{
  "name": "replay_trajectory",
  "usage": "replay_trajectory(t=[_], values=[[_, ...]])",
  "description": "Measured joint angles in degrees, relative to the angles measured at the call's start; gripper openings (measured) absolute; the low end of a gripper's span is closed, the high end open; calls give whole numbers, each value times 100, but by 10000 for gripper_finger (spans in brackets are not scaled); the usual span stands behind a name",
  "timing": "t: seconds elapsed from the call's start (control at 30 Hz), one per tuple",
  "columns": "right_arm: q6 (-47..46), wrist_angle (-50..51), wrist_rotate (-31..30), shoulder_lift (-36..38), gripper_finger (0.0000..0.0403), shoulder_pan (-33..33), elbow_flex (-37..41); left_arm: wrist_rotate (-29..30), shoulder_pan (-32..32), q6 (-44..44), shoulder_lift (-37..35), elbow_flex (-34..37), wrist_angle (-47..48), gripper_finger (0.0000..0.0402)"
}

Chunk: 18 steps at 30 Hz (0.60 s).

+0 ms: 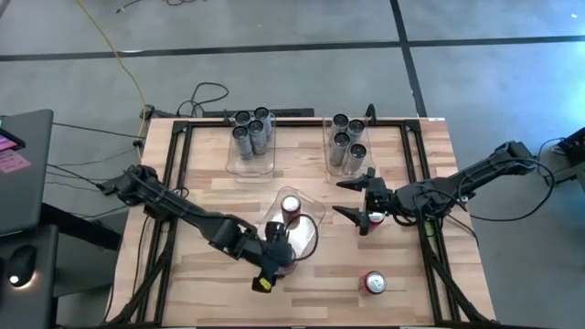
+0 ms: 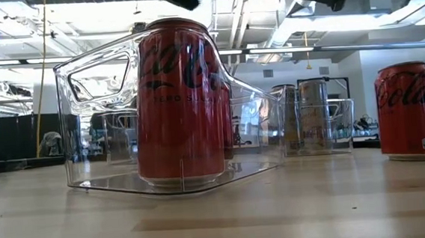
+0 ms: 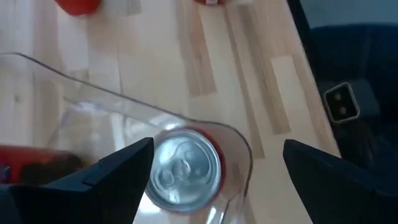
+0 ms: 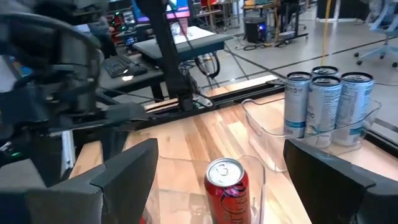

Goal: Sort soda cans
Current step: Adjust the red soda cans in the center transparent bin

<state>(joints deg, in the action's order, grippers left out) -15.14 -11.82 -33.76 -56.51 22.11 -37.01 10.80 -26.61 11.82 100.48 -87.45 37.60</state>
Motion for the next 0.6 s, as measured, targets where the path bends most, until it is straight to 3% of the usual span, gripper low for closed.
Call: replay_trajectory(t=[0.6], values=[[-135,218,106,-2,365,0,0,-312,440,276,-8,926,-719,353]])
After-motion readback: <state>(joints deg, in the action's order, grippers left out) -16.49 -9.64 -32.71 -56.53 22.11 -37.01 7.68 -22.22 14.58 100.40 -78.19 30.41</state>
